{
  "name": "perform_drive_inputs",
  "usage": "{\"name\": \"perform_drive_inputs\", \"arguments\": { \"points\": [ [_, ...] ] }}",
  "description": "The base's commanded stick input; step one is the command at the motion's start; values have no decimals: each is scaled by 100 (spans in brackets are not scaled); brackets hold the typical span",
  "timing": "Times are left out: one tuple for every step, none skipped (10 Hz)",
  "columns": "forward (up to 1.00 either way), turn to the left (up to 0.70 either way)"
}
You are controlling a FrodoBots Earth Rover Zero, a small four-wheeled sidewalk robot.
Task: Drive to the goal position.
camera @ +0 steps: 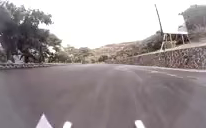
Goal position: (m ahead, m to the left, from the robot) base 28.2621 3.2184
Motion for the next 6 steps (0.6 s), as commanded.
{"name": "perform_drive_inputs", "arguments": {
  "points": [
    [76, 0],
    [83, 0],
    [87, 0],
    [100, 0],
    [100, 0],
    [100, 0]
  ]
}}
